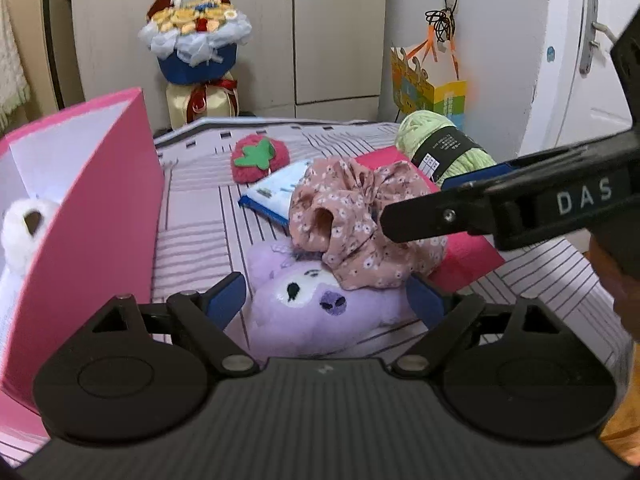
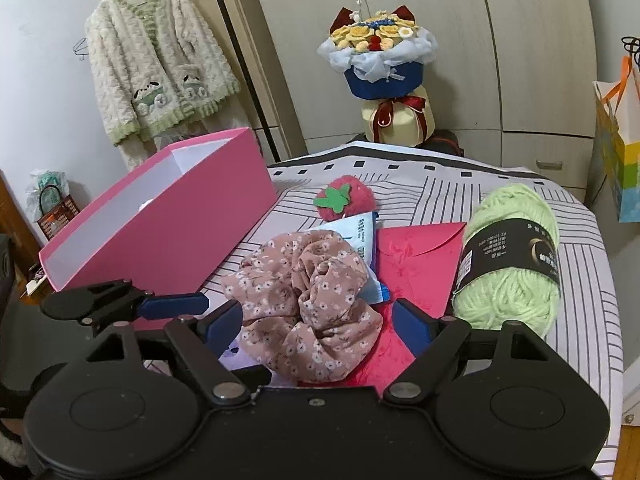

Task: Organize soft objects
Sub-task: 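Withdraw the left tool from the box toward the lilac plush toy, then close the left tool on the lilac plush toy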

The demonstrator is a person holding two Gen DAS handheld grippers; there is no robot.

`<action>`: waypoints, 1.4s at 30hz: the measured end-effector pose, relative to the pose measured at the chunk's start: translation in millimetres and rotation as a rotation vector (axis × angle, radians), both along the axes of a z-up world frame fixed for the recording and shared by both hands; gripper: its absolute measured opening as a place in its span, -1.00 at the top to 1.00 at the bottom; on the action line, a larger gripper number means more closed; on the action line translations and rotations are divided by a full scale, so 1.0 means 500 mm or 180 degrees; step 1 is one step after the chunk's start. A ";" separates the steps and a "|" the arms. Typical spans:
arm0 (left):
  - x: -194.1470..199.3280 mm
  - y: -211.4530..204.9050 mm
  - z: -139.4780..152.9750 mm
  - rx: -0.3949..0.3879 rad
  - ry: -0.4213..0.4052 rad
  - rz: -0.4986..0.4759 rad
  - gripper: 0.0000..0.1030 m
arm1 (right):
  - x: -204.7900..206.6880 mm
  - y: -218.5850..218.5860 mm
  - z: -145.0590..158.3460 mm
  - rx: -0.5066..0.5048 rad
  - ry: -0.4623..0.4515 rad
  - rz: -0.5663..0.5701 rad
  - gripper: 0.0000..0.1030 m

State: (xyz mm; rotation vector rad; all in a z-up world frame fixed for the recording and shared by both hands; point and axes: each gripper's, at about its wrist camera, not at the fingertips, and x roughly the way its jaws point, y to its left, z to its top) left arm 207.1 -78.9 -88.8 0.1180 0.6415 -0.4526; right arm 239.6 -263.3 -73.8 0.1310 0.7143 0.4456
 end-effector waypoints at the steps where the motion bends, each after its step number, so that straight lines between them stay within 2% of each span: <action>1: 0.001 0.001 -0.002 -0.0006 0.0045 -0.0016 -0.71 | -0.010 -0.002 0.000 -0.0007 -0.0044 -0.0002 -0.66; 7: 0.001 0.029 0.001 -0.0240 0.0231 -0.0077 -0.62 | -0.062 -0.046 -0.029 -0.0009 -0.0151 0.0206 -0.65; 10: 0.011 0.040 -0.001 -0.0329 0.0289 0.0061 -0.57 | -0.074 -0.053 -0.032 -0.0021 -0.0163 0.0375 -0.63; 13: 0.023 0.053 0.001 -0.0522 0.0438 0.0099 -0.42 | -0.085 -0.040 -0.019 -0.0037 -0.0325 0.0638 -0.60; 17: 0.045 0.064 -0.006 -0.0705 0.0679 0.0243 -0.41 | -0.094 0.019 -0.030 -0.0239 -0.0312 0.0951 -0.51; 18: 0.051 0.065 -0.009 -0.0741 0.0732 0.0287 -0.41 | -0.092 0.034 -0.036 -0.0303 -0.0303 0.0943 -0.48; 20: 0.063 0.068 -0.017 -0.0824 0.0854 0.0344 -0.23 | -0.082 0.055 -0.052 -0.0327 -0.0268 0.0884 -0.48; 23: 0.077 0.071 -0.034 -0.0949 0.1085 0.0379 -0.10 | -0.071 0.077 -0.071 -0.0328 -0.0267 0.0764 -0.42; 28: 0.071 0.070 -0.035 -0.0957 0.1117 0.0417 -0.03 | -0.074 0.097 -0.085 -0.0386 -0.0445 0.0424 -0.37; 32: 0.058 0.069 -0.026 -0.0890 0.1083 0.0376 0.01 | -0.097 0.092 -0.081 -0.0351 -0.0440 0.0223 -0.39; 37: 0.051 0.077 -0.023 -0.0954 0.1217 0.0376 -0.02 | -0.106 0.084 -0.083 -0.0228 -0.0255 0.0195 -0.41; 39: 0.046 0.080 -0.020 -0.0970 0.1212 0.0391 -0.11 | -0.104 0.085 -0.082 -0.0214 -0.0248 0.0186 -0.41; 41: 0.036 0.078 -0.012 -0.0931 0.1136 0.0368 -0.31 | -0.098 0.086 -0.074 -0.0208 -0.0284 0.0208 -0.41; 42: 0.031 0.076 -0.008 -0.0916 0.1081 0.0364 -0.35 | -0.096 0.088 -0.070 -0.0242 -0.0321 0.0221 -0.42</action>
